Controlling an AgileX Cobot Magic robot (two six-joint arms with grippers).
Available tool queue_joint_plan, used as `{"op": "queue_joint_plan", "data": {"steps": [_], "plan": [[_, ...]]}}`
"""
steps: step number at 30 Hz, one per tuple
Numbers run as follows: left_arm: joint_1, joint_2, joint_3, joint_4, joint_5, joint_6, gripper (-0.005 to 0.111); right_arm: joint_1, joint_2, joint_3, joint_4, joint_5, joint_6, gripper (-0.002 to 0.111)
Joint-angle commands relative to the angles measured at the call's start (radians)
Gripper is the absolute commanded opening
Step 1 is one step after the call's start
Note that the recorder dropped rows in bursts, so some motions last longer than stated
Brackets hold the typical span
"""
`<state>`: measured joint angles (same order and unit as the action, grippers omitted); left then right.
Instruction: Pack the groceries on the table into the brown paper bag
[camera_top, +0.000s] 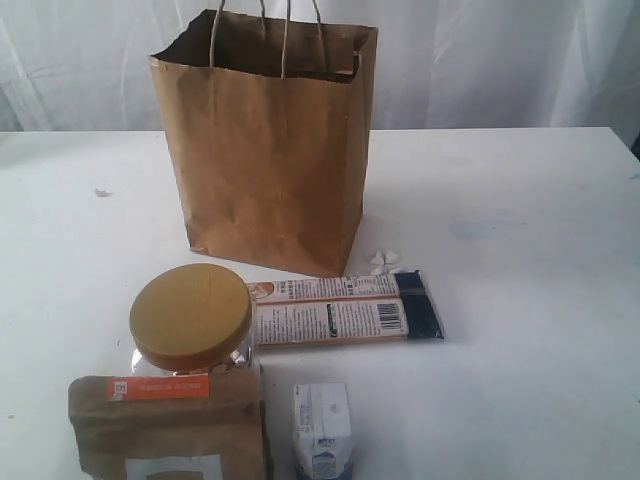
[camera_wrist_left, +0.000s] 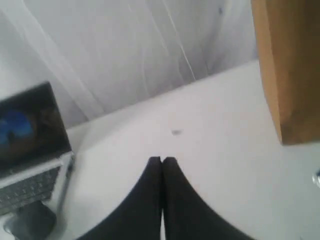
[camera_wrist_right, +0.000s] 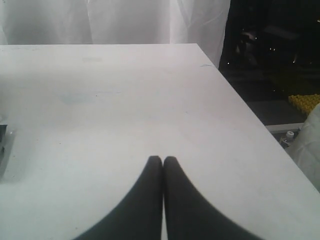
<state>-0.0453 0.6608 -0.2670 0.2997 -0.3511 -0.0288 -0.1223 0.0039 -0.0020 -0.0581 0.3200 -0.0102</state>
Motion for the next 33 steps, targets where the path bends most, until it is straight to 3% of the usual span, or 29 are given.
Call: {"op": "queue_joint_plan", "data": {"steps": [1,3,5,7,21,23,26,27,31,32,33], "plan": [[-0.001,0.187,0.008,0.003,-0.104,-0.097,0.000,-0.007,-0.004,0.002,0.002,-0.007,-0.011,0.000],[-0.003,0.207,0.008,0.003,-0.090,-0.247,0.000,-0.007,-0.004,0.002,0.002,-0.007,-0.011,0.000],[-0.003,0.203,0.008,0.003,-0.045,-0.547,0.000,-0.007,-0.004,0.002,0.002,-0.007,-0.011,0.000],[-0.003,0.201,0.008,0.005,-0.039,-0.702,0.000,-0.007,-0.004,0.002,0.002,-0.007,-0.011,0.000],[-0.001,0.201,0.008,-0.052,-0.042,-0.724,0.000,-0.007,-0.004,0.002,0.001,-0.007,-0.014,0.000],[-0.001,0.201,0.008,-0.091,-0.262,-0.743,0.000,-0.005,-0.004,0.002,0.001,-0.007,-0.014,0.000],[-0.001,0.203,-0.044,-0.096,-0.831,-0.714,0.000,0.011,-0.004,0.002,0.001,-0.007,-0.014,0.000],[-0.001,0.208,-0.094,-0.098,-0.870,-0.686,0.000,0.016,-0.004,0.002,0.001,-0.007,-0.014,0.000],[-0.001,0.227,-0.395,-0.003,-0.823,-0.669,0.000,0.023,-0.004,0.002,0.001,-0.007,-0.014,0.000],[-0.001,0.243,-0.475,0.079,-0.724,-0.665,0.000,0.023,-0.004,0.002,0.001,-0.007,-0.014,0.000],[-0.001,0.281,-0.612,0.326,-0.398,-0.618,0.000,0.023,-0.004,0.002,0.004,-0.007,-0.014,0.000]]}}
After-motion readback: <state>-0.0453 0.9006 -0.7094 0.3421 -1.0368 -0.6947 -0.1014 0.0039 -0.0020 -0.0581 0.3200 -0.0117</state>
